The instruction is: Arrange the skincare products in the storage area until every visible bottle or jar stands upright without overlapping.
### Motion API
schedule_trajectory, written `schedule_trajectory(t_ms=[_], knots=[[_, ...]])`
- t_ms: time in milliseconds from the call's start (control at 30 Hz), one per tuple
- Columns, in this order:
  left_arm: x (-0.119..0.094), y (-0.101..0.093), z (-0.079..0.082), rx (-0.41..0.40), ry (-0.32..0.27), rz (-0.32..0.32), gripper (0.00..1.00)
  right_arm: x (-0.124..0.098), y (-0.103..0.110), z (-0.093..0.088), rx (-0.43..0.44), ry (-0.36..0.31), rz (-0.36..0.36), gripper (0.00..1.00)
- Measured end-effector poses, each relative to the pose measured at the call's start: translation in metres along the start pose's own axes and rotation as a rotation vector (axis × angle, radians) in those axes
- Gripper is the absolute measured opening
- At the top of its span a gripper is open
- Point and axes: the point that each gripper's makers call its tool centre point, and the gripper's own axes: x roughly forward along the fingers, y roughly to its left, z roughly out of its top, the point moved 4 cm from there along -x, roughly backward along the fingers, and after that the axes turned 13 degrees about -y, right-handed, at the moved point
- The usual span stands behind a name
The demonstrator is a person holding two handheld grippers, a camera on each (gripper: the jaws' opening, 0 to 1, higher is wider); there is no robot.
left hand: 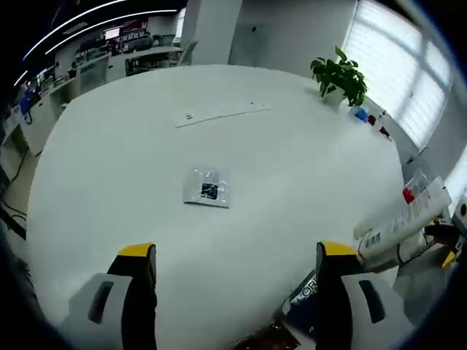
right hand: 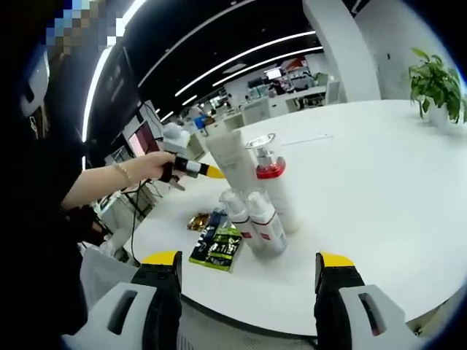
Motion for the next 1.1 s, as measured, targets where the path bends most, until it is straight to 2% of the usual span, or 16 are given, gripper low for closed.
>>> schedule_trajectory(t_ms=[300, 367, 433, 800, 967, 1100], knots=[[0.023, 0.007, 0.012, 0.013, 0.022, 0.001, 0.80, -0.001, -0.003, 0.002, -0.006, -0.017, -0.013, 0.79], [0.023, 0.003, 0.013, 0.005, 0.024, 0.006, 0.78, -0.001, -0.004, 0.002, -0.009, -0.018, -0.014, 0.79], [0.033, 0.011, 0.015, -0.001, 0.030, 0.013, 0.77, -0.001, -0.004, 0.001, -0.010, -0.016, -0.015, 0.79], [0.086, 0.040, 0.028, 0.079, 0.052, 0.012, 0.69, -0.001, -0.005, 0.002, 0.000, -0.018, -0.023, 0.78], [0.088, 0.040, 0.030, 0.082, 0.055, 0.002, 0.65, 0.000, -0.004, 0.002, 0.004, -0.019, -0.026, 0.78], [0.089, 0.039, 0.028, 0.134, 0.076, -0.014, 0.59, 0.001, -0.003, 0.003, 0.009, -0.022, -0.030, 0.78]])
